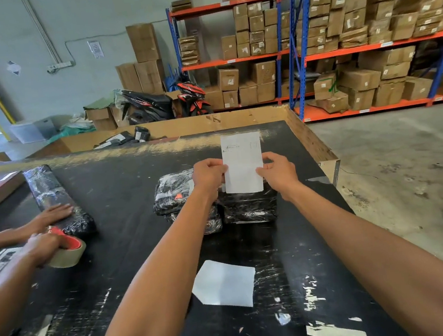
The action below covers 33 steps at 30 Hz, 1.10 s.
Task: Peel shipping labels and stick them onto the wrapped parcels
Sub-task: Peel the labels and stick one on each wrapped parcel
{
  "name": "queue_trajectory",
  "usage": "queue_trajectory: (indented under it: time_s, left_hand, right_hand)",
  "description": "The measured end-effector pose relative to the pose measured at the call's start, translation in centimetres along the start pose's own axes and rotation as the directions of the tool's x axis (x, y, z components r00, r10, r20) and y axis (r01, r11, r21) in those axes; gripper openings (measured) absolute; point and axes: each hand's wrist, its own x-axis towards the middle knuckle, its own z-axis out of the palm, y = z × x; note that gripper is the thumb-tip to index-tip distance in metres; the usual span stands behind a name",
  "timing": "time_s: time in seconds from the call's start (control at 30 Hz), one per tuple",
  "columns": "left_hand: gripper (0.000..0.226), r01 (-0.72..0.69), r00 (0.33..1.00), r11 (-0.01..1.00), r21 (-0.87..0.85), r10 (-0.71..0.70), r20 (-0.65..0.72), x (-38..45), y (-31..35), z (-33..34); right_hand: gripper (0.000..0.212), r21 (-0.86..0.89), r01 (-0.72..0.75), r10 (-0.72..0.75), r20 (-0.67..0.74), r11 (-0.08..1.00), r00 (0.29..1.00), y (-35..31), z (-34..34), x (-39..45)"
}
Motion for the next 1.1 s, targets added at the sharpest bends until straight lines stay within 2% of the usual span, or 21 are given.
queue_trajectory:
  time_s: [0.1, 0.27, 0.4, 0.6, 0.8, 0.9, 1.0, 1.1]
  left_hand:
    - [0.016, 0.038, 0.998, 0.999, 0.02, -0.039, 0.041, 1.5, -0.5, -0.3]
    - [0.02, 0.047, 0.995, 0.995, 0.084, -0.054, 0.083, 3.0, -1.2, -0.3]
    - [0.021, 0.003, 0.996, 0.982, 0.187, -0.018, 0.082, 3.7, -1.8, 0.1]
    - [0.043, -0.071, 0.987, 0.963, 0.26, 0.029, 0.16, 3.2, -2.0, 0.1]
    - [0.05, -0.19, 0.972, 0.934, 0.303, 0.134, 0.195, 1.9, -2.4, 0.3]
    - [0.049, -0.278, 0.956, 0.889, 0.365, 0.218, 0.196, 1.4, -2.6, 0.5]
    - [0.048, -0.347, 0.938, 0.8, 0.489, 0.283, 0.202, 1.2, -2.7, 0.8]
    - [0.066, -0.396, 0.918, 0.69, 0.606, 0.314, 0.241, 1.3, -3.4, 1.2]
  right_hand:
    - [0.047, 0.02, -0.059, 0.059, -0.009, 0.998, 0.998, 0.0, 0.5, 1.1]
    - [0.05, -0.015, -0.076, 0.075, -0.039, 0.997, 0.996, 0.4, 0.9, 2.3]
    - [0.049, -0.069, -0.052, 0.048, -0.065, 0.996, 0.997, 1.0, 1.3, 2.5]
    - [0.047, -0.116, -0.004, -0.005, -0.079, 0.993, 0.997, 1.4, 1.7, 2.5]
    - [0.053, -0.084, 0.026, -0.033, -0.08, 0.996, 0.996, 1.6, 1.9, 1.9]
    - [0.056, -0.081, 0.039, -0.045, -0.071, 0.996, 0.996, 1.8, 2.0, 1.7]
    - [0.058, -0.094, 0.066, -0.073, -0.069, 0.993, 0.995, 2.0, 2.0, 1.4]
    - [0.06, -0.166, 0.107, -0.122, -0.083, 0.98, 0.989, 2.3, 2.5, 1.1]
